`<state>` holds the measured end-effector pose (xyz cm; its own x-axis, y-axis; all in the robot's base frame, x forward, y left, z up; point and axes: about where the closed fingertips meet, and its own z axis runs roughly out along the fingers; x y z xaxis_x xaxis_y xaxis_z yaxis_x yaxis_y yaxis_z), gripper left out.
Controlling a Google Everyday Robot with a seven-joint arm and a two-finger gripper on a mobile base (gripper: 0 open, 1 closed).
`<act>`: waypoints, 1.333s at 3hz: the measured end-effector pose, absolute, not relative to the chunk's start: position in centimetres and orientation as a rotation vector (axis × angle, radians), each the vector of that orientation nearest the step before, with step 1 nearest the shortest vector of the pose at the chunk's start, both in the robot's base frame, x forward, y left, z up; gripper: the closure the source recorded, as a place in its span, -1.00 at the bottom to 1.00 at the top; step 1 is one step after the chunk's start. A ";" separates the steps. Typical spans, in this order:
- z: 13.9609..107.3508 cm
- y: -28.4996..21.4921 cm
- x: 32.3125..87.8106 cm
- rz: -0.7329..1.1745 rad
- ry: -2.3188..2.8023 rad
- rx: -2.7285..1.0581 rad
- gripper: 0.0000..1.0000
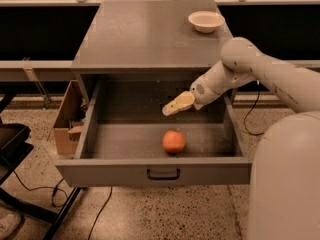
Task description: Place orange into top drawer
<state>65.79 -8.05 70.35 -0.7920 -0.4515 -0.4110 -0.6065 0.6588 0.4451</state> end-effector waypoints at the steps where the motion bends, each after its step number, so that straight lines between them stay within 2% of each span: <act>1: 76.3 -8.7 65.0 0.807 2.547 -1.000 -1.00; 2: 81.5 -10.3 61.9 0.716 2.482 -1.164 -1.00; 4: 87.6 -12.5 52.1 0.473 2.397 -1.442 -1.00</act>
Offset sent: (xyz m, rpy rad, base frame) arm -0.1049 -0.0524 0.1877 -0.1778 -0.2259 0.3477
